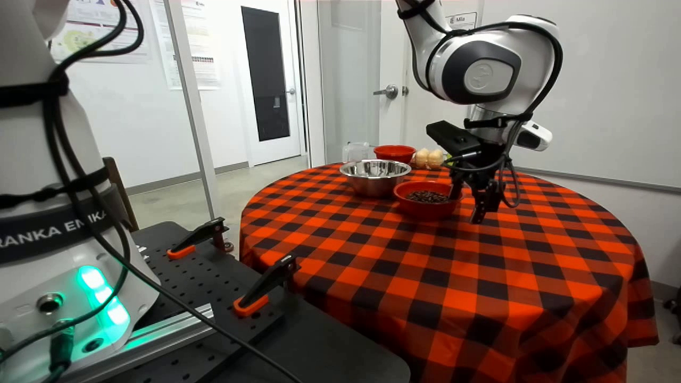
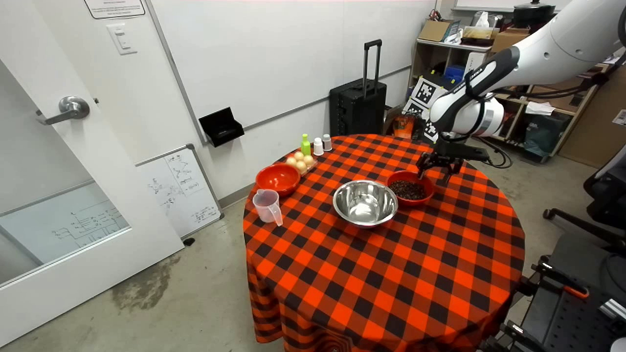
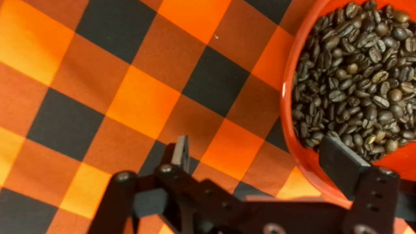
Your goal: Pick up the orange bowl and pour its contents in the silver dish.
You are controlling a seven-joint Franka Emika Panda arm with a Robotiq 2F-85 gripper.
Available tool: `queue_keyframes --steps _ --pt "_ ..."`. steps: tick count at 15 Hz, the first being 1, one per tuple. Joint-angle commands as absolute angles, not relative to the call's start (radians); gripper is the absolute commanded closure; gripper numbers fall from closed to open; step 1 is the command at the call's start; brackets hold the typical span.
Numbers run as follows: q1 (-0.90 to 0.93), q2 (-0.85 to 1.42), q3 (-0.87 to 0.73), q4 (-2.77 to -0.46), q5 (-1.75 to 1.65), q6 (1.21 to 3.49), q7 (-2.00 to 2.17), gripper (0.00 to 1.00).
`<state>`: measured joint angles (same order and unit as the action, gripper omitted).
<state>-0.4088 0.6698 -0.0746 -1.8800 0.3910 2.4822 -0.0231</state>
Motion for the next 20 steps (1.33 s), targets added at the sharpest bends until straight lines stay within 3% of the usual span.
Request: queue_keyframes --steps 1,20 --pt "-0.358 0.674 -0.121 -1.870 0.339 2.486 0.026 0.00" --pt "-0.250 0.698 -0.214 -1.867 0.123 2.468 0.104 0.00"
